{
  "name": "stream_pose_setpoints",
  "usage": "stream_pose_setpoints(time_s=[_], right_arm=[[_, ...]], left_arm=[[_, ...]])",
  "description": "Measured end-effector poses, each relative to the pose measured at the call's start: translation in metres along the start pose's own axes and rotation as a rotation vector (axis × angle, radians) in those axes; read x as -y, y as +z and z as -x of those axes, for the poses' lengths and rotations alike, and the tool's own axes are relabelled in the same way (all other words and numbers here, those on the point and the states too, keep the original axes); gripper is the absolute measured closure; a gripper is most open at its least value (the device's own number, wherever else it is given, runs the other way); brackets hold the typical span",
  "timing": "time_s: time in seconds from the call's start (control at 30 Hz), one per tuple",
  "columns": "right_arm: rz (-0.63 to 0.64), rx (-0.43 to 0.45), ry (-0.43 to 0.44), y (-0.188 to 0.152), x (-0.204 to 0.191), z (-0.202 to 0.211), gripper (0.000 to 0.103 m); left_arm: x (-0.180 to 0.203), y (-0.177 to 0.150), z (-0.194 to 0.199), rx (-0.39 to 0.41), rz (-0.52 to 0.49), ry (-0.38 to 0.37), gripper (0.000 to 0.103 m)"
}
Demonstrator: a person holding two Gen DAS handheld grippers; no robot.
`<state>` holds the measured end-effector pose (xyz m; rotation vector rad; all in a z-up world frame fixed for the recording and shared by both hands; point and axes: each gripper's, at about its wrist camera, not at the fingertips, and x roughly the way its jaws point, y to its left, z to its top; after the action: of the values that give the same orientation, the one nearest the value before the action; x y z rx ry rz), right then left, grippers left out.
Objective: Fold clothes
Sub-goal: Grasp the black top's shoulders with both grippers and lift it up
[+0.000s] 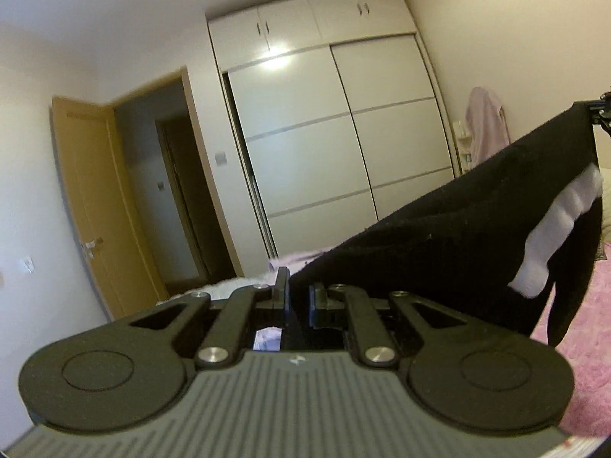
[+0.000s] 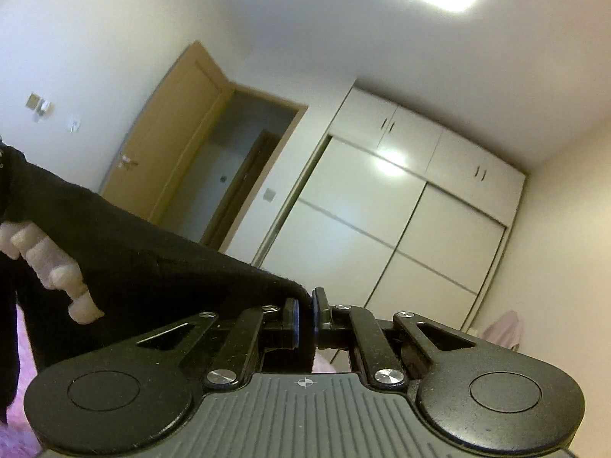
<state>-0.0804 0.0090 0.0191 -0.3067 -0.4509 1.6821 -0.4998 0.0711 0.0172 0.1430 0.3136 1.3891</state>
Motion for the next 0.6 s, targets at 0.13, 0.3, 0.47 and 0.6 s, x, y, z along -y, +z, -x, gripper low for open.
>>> stream_pose_setpoints(time_s=[0.13,0.3,0.47,0.6], right_arm=[[0.008,0.007,0.007,0.002,0.005,0.046,0.101],[0.008,-0.028,0.058,0.01,0.001,0.101,0.101],[0.003,-0.083,0.09,0.009,0.005,0.103,0.101],[-0.039,-0.178,0.092,-0.001,0.003,0.066,0.101]], left_arm=[[0.017,0.003,0.04,-0.001,-0.006,0.022,0.094],[0.029,-0.002,0.084,-0.038,0.022,0.031,0.094],[0.031,0.005,0.084,-0.082,0.016,0.009,0.094],[0.032,-0.001,0.036,-0.137,0.002,-0.043,0.094]])
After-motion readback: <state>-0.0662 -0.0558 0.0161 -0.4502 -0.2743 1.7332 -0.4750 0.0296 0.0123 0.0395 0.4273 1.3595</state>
